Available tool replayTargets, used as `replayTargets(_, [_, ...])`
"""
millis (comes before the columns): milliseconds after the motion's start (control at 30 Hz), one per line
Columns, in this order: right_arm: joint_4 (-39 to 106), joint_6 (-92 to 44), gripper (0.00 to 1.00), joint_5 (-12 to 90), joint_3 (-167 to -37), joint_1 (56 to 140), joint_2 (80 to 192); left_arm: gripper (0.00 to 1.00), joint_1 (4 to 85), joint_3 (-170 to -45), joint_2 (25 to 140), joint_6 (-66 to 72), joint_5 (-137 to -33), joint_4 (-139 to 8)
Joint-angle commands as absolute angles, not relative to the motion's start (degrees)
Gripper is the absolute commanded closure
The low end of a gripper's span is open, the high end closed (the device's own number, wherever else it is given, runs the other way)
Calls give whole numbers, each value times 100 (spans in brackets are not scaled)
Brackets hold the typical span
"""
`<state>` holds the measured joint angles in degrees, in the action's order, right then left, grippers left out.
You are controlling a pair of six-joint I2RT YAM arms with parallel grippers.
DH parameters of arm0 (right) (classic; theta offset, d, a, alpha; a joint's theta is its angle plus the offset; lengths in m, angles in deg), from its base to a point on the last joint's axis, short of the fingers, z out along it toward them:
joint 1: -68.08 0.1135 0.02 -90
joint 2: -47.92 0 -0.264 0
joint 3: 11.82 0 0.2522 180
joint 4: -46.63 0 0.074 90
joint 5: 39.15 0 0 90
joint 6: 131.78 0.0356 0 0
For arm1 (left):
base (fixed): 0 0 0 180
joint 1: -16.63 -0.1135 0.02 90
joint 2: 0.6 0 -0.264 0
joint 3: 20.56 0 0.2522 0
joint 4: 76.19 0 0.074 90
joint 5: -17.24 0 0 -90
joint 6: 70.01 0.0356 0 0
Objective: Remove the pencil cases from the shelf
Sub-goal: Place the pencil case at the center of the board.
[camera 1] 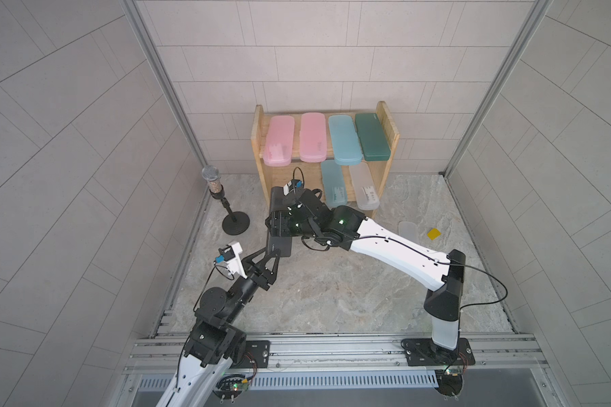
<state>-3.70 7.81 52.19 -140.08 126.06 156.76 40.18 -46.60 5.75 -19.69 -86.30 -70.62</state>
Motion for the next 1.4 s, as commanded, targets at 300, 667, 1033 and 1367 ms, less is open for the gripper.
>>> replayTargets(300, [-1206,147,45,4826,-10387,12065,13139,15,4035,-4859,557,-1798,-8203,-6801])
replayTargets(667, [-1622,250,44,4343,-7853,10328,11226,16,4036,-4916,894,-1799,-8350,-7011])
replayTargets(1033, [-1893,-1148,45,3967,-8642,8597,12355,16,4040,-4861,1012,-1877,-8351,-7201])
replayTargets(1367, [-2046,-2053,45,4123,-9941,8094,14071,16,4032,-4891,801,-1860,-8301,-6943])
